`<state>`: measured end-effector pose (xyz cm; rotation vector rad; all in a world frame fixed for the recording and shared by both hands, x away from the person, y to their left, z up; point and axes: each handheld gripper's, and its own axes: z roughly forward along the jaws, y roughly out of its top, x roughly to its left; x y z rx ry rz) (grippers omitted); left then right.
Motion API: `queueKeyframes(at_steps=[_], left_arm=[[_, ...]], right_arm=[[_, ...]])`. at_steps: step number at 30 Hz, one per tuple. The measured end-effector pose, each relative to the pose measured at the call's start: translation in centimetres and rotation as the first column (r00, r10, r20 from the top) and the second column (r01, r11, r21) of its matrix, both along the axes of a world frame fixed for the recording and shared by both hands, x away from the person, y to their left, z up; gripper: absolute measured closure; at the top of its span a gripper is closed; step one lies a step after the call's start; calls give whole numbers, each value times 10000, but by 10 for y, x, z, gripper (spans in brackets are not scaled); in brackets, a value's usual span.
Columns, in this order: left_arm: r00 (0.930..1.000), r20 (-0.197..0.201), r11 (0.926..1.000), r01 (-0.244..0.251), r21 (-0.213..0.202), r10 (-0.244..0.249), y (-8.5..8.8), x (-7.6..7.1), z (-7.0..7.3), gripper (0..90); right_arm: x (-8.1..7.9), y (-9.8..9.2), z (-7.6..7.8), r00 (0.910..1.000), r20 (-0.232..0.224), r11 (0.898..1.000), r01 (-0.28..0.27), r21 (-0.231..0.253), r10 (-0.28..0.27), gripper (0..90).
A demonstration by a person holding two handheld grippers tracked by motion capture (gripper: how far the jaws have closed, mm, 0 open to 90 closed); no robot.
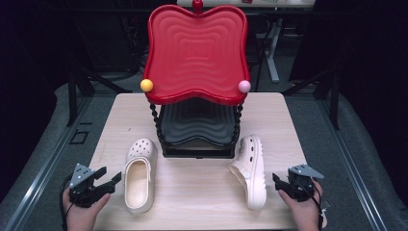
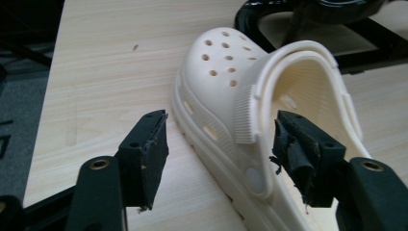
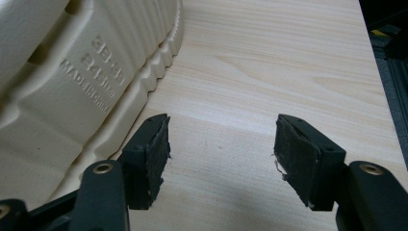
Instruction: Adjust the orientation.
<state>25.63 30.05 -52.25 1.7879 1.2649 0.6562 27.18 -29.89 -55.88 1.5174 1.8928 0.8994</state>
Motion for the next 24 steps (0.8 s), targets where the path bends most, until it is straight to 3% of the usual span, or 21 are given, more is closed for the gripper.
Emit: queueKeyframes(at_steps=[5, 6, 7, 10, 16, 17, 18, 22, 24], left_arm=[[9996, -24, 9996, 276, -85, -277, -15, 3, 0, 466], [9995, -88, 9995, 290, -119, -291, -18, 4, -1, 478], [9994, -196, 9996, 286, -74, -287, -21, 6, -1, 493], [9986, -444, 9996, 275, 16, -274, -27, 13, -1, 523], [9982, -572, 9953, 231, 937, -177, -41, 34, 5, 568], [9982, -557, 9945, 264, 1014, -208, -43, 36, 4, 576], [9985, -519, 9933, 252, 1128, -194, -45, 37, 3, 580], [9993, -346, 9878, -51, 1556, 106, -49, 38, -3, 619], [9994, -277, 9873, -158, 1581, 204, -49, 38, -5, 668]], right_arm=[[0, 0, 0, 10000, -7, 10000, 97, -6, -97, 369], [-1, -2, 3, 9997, -236, 9995, 12, -321, -20, 369], [-1, -1, 0, 9998, 64, 9998, 181, 2, -181, 369], [-1, -2, 1, 9995, -134, 9989, 290, 356, -285, 393], [-1, -4, 2, 9990, -224, 9989, 404, 241, -399, 446], [-2, -4, 2, 9988, -171, 9985, 453, 299, -448, 454], [-3, -5, 4, 9987, -288, 9991, 415, 54, -413, 461], [-5, -5, 6, 9988, 57, 9986, 479, 212, -480, 492], [-5, -4, 7, 9989, 110, 9987, 456, 240, -458, 507]])
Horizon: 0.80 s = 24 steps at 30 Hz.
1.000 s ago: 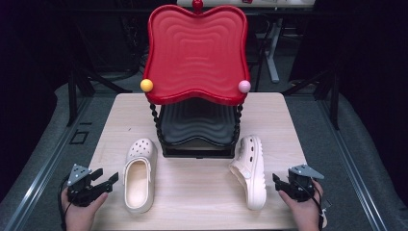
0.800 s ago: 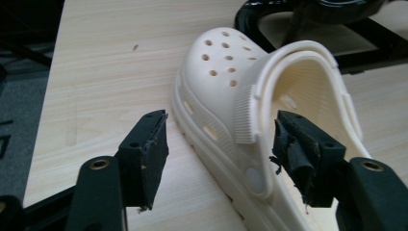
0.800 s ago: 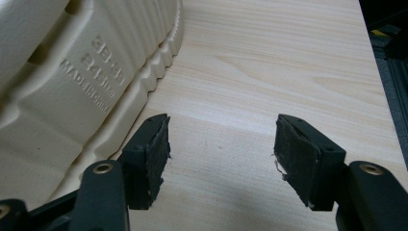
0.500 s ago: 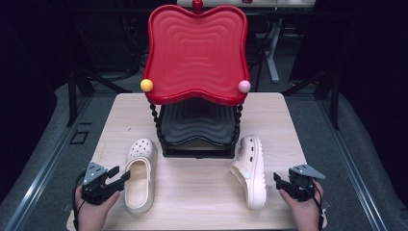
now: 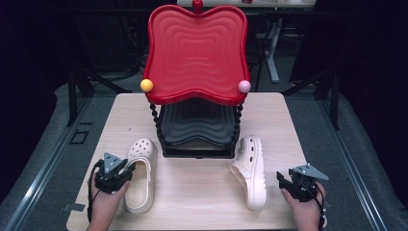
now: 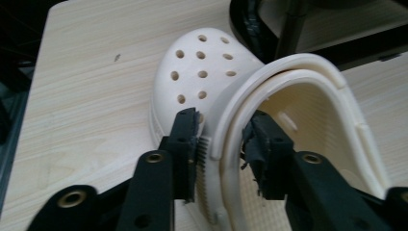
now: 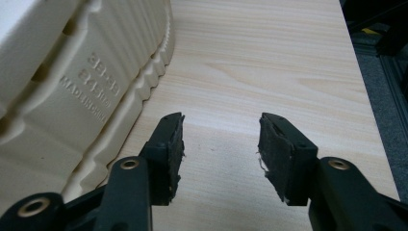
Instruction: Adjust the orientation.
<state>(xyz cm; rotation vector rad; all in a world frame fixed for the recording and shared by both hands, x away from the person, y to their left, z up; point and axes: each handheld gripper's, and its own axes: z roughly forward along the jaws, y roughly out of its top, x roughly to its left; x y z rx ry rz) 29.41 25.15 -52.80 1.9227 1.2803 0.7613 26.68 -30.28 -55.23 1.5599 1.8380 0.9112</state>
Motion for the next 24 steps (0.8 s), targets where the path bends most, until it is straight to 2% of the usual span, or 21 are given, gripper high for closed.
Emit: queueKeyframes(at_steps=[1, 2, 3, 8, 12, 16, 18, 20, 21, 24], left_arm=[[10000, 5, 10000, 28, 41, -29, 0, 0, -1, 675], [10000, 90, 9999, 39, 103, -39, 0, 0, -1, 684], [9998, 163, 9998, 98, 194, -101, -1, -1, -1, 690], [9992, 310, 9990, 248, 377, -260, -2, -4, -1, 714], [9986, 256, 9978, 453, 488, -466, -5, -13, 0, 728], [9972, 217, 9958, 701, 591, -715, -9, -21, 1, 730], [9968, 201, 9953, 766, 586, -779, -11, -23, 1, 730], [9970, 216, 9960, 730, 520, -742, -11, -23, 1, 729], [9972, 225, 9967, 701, 412, -710, -11, -23, 0, 728], [9977, 287, 9981, 604, 157, -608, -8, -22, -2, 723]], right_arm=[[-1, -1, 3, 9997, -214, 9995, -121, -276, 115, 514], [0, 1, 0, 9999, 105, 10000, -20, 14, 20, 519], [0, 2, 1, 9999, 154, 10000, -52, 80, 51, 522], [-4, 7, 6, 9988, 459, 9998, -197, 54, 194, 566], [-11, 14, 19, 9938, 991, 9983, -534, 227, 509, 648], [-19, 28, 36, 9808, 1671, 9943, -1047, 182, 1003, 705], [-23, 36, 43, 9737, 1869, 9907, -1353, 140, 1303, 750], [-25, 47, 49, 9607, 2138, 9823, -1861, 225, 1772, 795], [-26, 53, 50, 9542, 2176, 9766, -2142, 185, 2052, 811], [-24, 66, 49, 9436, 1999, 9637, -2666, -141, 2640, 809]])
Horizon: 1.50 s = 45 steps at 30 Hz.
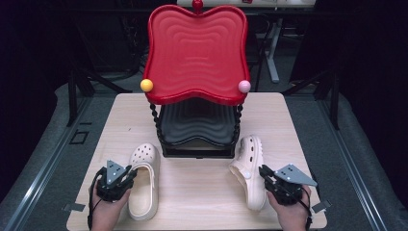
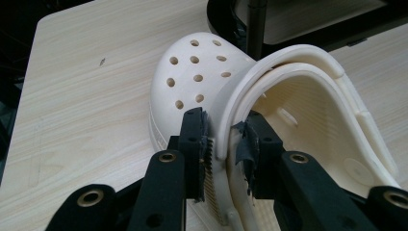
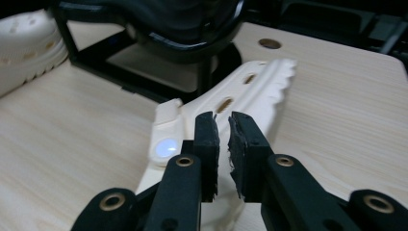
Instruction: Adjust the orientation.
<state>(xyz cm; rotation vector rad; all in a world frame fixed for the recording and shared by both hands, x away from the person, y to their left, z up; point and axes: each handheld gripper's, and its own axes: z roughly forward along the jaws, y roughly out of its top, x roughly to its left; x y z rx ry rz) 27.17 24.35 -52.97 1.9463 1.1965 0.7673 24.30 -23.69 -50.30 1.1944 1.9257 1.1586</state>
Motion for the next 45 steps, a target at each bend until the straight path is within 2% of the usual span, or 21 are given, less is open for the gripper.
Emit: queueKeyframes(at_steps=[1, 3, 5, 7, 10, 15, 19, 28, 32, 36, 37, 40, 41, 42, 44, 45], left_arm=[[10000, -7, 10000, 16, -26, -16, 1, 0, 0, 720], [10000, -51, 9999, 36, -113, -37, 2, 1, 0, 718], [10000, -24, 9999, 44, -164, -44, 3, 1, -1, 718], [10000, -22, 9998, 70, -162, -71, 3, 1, -1, 718], [9999, -23, 9998, 105, -182, -105, 3, 1, -1, 715], [9999, 12, 9998, 153, -119, -153, 2, 0, -1, 707], [9999, 16, 9998, 144, -148, -144, 2, 1, -1, 700], [9999, -24, 9995, 122, -297, -123, 4, 1, -2, 689], [9999, -53, 9994, 154, -318, -155, 4, 1, -2, 683], [9999, -46, 9992, 149, -370, -150, 4, 1, -2, 678], [9999, -52, 9992, 158, -361, -160, 4, 1, -2, 677], [9998, -72, 9994, 159, -315, -162, 4, 1, -2, 677], [9998, -82, 9994, 160, -312, -163, 4, 1, -1, 677], [9998, -81, 9994, 161, -317, -164, 4, 1, -1, 678], [9998, -59, 9993, 171, -341, -173, 4, 1, -2, 679], [9998, -52, 9992, 166, -356, -167, 4, 1, -2, 678]], right_arm=[[2, 4, -1, 9997, -135, 9994, -189, -278, 185, 804], [4, 9, -5, 9991, -280, 9980, -334, -539, 319, 801], [6, 12, -9, 9984, -438, 9967, -387, -712, 357, 827], [6, 11, -9, 9987, -359, 9960, -392, -804, 364, 853], [7, 8, -9, 9988, -370, 9971, -334, -679, 310, 897], [7, 0, -8, 9985, -504, 9994, -242, -250, 229, 900], [6, -6, -7, 9986, -524, 9996, -75, -262, 61, 900], [2, -28, -5, 9930, -763, 9959, 904, -38, -904, 900], [3, -45, -9, 9830, -1007, 9879, 1547, 63, -1533, 900], [6, -63, -15, 9721, -1464, 9776, 1960, 761, -1835, 900], [7, -67, -18, 9678, -1578, 9750, 2098, 737, -1963, 900], [14, -73, -29, 9601, -1921, 9752, 2161, 476, -2034, 900], [19, -77, -36, 9552, -2190, 9757, 2141, 466, -1991, 900], [22, -80, -40, 9444, -2489, 9733, 2280, 245, -2150, 900], [27, -86, -50, 9346, -3004, 9730, 2203, 682, -1906, 900], [29, -88, -52, 9302, -3123, 9711, 2265, 746, -1930, 900]])
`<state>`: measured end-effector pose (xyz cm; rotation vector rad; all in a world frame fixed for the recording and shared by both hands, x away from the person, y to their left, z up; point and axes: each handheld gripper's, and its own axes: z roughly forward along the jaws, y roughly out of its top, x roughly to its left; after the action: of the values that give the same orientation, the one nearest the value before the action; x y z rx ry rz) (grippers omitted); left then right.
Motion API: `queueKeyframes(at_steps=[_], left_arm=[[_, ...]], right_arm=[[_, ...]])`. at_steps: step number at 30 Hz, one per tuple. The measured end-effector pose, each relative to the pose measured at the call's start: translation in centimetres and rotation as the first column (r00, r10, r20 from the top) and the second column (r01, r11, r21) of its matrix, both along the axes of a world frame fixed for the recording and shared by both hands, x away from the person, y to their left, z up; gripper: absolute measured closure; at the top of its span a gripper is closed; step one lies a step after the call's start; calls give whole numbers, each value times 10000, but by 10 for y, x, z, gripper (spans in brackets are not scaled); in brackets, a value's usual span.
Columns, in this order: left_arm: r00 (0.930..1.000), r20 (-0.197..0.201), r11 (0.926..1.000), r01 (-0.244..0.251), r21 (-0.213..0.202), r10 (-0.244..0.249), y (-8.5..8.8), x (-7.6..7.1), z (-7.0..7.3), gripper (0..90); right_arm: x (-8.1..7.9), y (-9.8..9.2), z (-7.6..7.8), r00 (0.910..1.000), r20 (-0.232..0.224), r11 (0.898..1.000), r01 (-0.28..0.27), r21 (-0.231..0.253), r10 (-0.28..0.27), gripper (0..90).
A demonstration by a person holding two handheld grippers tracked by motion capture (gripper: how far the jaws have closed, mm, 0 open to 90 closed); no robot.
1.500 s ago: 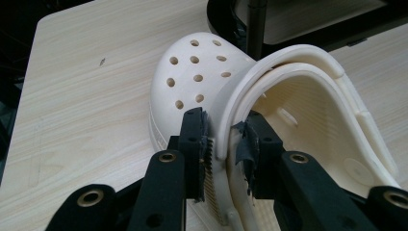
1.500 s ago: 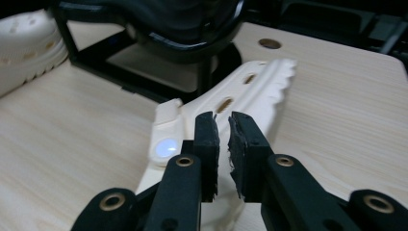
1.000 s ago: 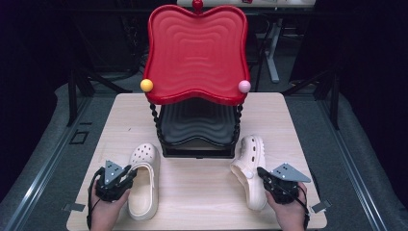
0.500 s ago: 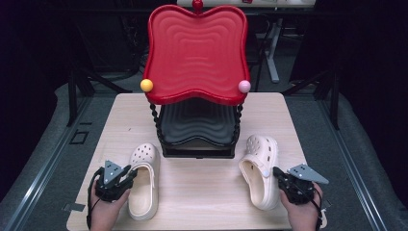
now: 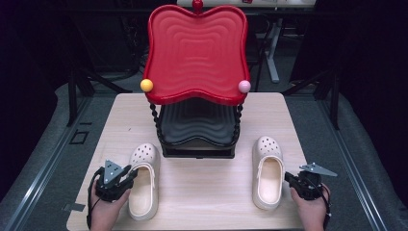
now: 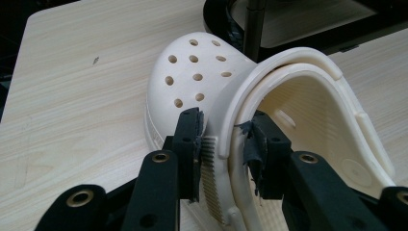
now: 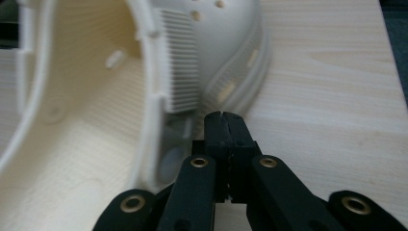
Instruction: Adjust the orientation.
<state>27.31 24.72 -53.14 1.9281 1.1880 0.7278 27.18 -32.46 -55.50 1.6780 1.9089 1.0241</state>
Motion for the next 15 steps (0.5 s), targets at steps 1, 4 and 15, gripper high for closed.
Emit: queueKeyframes(at_steps=[1, 4, 15], left_arm=[[10000, -2, 10000, 0, -12, 0, 0, 0, 0, 678], [10000, 9, 10000, -12, -29, 12, 0, 0, 0, 678], [10000, -26, 10000, -57, -64, 56, 0, -1, -1, 673]], right_arm=[[0, -2, -1, 9998, -35, 9998, 186, -33, -186, 900], [-5, -3, 10, 9959, 606, 9977, 655, 196, -666, 899], [-4, 20, 35, 9784, 2053, 9991, 309, -287, -244, 896]])
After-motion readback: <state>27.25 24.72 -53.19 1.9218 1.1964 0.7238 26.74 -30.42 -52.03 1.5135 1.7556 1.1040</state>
